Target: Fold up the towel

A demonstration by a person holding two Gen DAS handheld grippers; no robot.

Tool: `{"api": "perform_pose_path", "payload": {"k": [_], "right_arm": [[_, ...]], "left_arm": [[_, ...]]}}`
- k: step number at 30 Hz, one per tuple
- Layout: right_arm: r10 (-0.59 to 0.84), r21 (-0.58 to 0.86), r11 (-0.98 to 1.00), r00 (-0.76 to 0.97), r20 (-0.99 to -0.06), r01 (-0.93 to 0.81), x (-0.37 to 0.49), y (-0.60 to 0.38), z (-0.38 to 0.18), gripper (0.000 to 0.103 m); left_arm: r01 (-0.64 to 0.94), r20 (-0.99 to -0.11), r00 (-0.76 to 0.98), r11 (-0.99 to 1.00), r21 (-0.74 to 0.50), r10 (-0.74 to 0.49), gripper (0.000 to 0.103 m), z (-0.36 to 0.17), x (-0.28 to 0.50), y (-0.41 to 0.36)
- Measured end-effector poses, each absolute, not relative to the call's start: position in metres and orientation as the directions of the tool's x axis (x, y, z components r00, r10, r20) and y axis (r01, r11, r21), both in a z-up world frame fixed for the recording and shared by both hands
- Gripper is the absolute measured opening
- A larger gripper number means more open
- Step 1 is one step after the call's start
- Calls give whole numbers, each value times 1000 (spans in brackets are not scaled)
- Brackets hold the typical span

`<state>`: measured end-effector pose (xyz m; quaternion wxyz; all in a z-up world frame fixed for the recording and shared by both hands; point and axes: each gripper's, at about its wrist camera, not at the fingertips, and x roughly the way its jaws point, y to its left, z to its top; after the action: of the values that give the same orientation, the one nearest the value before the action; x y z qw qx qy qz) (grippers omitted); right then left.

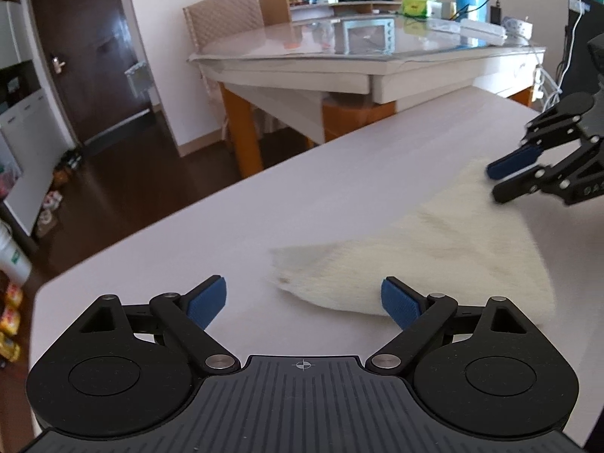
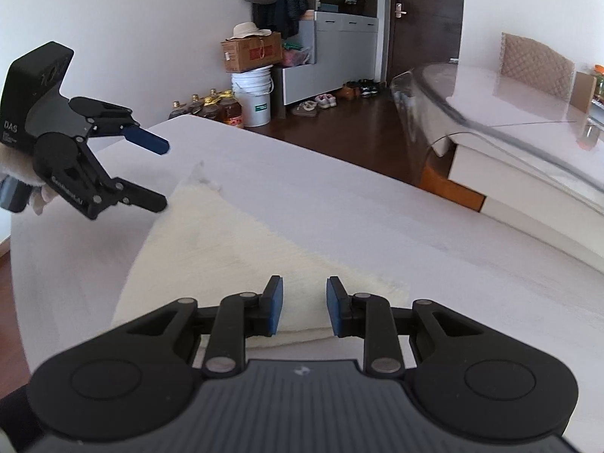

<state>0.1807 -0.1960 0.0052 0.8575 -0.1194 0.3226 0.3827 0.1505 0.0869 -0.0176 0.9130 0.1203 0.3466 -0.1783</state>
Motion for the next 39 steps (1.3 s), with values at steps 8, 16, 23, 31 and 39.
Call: {"api": "perform_pose_path", "payload": {"k": [8,16,23,31,39], "right_arm": [[611,73,643,454,-648,-762,163,-186,-3,29],[589,32,656,485,-647,-754,156,-180,2,31],[581,78,708,516,-629,-702,136,-202,16,48],[566,125,756,545,-619,-642,105,-215,14,61],[531,138,802,587,-611,-581,86,-222,17,86]], "left_arm": [[439,-686,684,891,115,-249,93,-30,141,71],[395,-695,683,914,93,-225,95,-28,138,73],[302,-717,672,952,41,-183,101,-14,111,72],[259,-722,674,965,34,-156,103,-9,73,65],[229,-717,683,973,31,-138,103,-8,51,60]]}}
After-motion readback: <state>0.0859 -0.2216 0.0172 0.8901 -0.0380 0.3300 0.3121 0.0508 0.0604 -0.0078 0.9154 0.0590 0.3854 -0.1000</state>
